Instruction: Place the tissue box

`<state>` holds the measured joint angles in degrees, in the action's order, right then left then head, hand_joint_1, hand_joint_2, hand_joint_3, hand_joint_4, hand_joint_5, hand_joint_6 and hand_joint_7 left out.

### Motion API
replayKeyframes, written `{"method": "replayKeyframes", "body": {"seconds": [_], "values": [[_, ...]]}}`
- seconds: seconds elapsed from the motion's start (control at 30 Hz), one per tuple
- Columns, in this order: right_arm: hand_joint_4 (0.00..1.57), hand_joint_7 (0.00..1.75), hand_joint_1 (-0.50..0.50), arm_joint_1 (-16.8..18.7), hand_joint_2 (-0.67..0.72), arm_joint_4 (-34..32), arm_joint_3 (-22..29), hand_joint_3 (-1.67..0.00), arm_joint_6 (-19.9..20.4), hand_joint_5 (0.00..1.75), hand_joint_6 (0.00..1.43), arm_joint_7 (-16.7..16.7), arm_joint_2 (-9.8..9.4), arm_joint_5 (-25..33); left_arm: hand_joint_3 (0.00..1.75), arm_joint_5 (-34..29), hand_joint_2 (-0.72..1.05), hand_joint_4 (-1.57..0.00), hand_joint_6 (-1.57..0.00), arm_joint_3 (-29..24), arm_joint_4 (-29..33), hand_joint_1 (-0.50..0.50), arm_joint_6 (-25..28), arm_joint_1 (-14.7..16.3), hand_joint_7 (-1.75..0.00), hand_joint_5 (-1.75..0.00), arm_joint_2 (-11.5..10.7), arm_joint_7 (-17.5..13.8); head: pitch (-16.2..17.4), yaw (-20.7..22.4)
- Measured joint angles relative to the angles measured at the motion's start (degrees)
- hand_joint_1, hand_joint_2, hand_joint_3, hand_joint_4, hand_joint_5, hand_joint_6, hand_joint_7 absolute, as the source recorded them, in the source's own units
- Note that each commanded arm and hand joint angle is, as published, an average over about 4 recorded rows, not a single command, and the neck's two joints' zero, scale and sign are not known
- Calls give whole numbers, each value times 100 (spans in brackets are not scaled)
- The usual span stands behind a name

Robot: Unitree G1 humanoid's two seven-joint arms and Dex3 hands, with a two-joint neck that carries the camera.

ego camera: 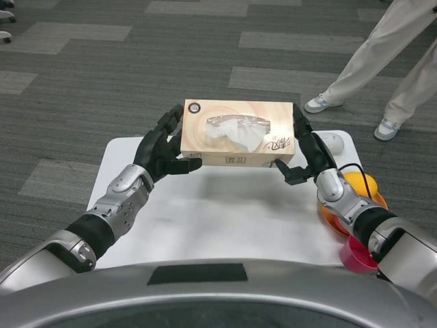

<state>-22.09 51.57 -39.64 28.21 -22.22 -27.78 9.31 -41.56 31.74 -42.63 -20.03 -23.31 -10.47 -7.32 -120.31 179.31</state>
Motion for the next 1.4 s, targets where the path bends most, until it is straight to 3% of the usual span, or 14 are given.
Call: {"method": "replayKeyframes", "body": {"seconds": [0.47,0.7,1.4], "values": [[43,0,-25,-104,-54,138,-284,-143,-43,0,0,83,52,-5,35,-11,105,0,0,62,-483,50,-18,33,0,0,23,-69,39,-14],[37,7,-25,-144,-54,158,-449,-127,-202,0,0,203,55,-1,35,-46,105,0,0,111,-747,50,-23,40,0,0,56,-119,52,-17],[40,7,-25,-346,-54,343,-810,-127,-345,0,0,607,67,6,35,-171,105,0,0,171,-1440,50,-27,28,0,0,109,-183,59,26]]}}
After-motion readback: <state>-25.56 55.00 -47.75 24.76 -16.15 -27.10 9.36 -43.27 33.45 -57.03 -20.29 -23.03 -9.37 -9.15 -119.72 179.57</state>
